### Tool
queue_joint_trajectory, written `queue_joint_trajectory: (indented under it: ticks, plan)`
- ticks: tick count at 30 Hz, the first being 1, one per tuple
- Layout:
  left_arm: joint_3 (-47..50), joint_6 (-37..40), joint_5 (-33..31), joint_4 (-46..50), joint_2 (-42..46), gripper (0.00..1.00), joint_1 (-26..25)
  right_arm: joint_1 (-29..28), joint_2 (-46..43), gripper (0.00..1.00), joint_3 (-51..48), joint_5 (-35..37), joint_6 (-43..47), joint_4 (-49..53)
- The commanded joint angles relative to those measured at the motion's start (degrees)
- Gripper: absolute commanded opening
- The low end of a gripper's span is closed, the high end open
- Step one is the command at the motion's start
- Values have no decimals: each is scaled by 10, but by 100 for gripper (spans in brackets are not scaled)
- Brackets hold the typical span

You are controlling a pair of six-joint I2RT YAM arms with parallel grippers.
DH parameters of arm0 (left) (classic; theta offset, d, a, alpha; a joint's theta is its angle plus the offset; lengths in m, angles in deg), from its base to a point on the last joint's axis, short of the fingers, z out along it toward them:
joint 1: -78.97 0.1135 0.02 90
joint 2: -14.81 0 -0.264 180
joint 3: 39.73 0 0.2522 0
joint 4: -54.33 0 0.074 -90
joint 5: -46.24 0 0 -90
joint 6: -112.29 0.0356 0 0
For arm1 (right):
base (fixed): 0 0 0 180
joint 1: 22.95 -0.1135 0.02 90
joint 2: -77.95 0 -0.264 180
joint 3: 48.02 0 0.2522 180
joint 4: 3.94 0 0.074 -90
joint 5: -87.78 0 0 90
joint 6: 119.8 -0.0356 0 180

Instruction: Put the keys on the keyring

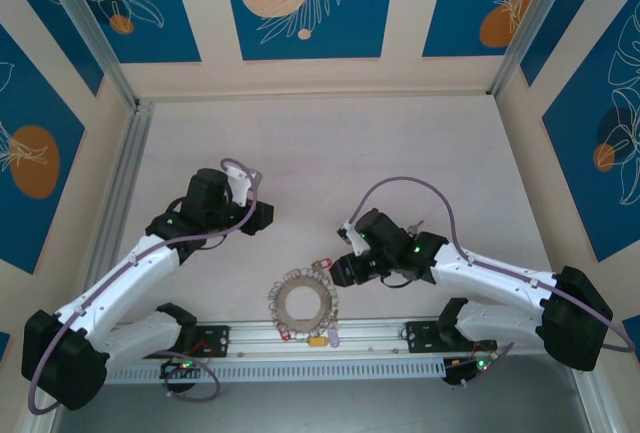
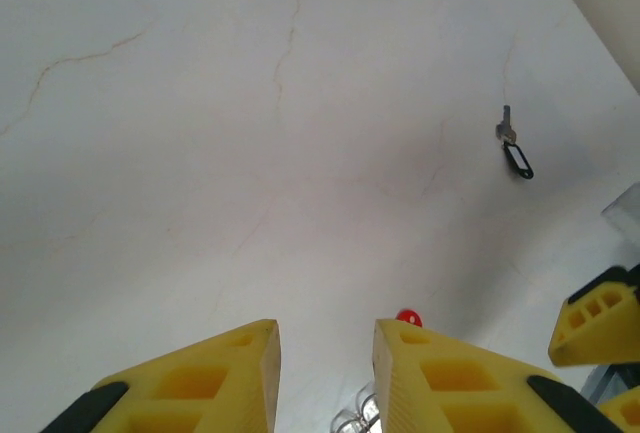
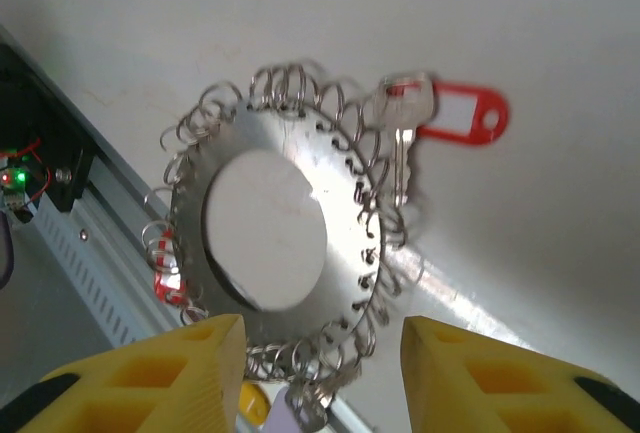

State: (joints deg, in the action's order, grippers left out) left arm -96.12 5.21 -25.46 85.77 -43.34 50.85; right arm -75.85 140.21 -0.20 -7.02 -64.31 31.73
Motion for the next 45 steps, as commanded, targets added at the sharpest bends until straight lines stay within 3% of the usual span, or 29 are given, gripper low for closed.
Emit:
queue_joint_trajectory:
  ticks: [1,9,15,21,29,45]
  plan:
    - [2,-1,30,-33,5,30,3,-28,-15,45,-29,-25,-55,41]
    - [12,-3,61,-72,1,31,3,-63,27,39,-46,-38,-62,10]
    - [14,-8,66,-76,-1,32,3,-133,48,37,-10,46,-14,25]
    - [12,-12,64,-68,3,32,3,-142,55,37,21,107,22,30]
    - [14,-12,62,-59,11,32,7,-154,130,37,67,121,69,57]
    - [27,-14,72,-55,29,32,26,-180,197,31,113,145,103,106]
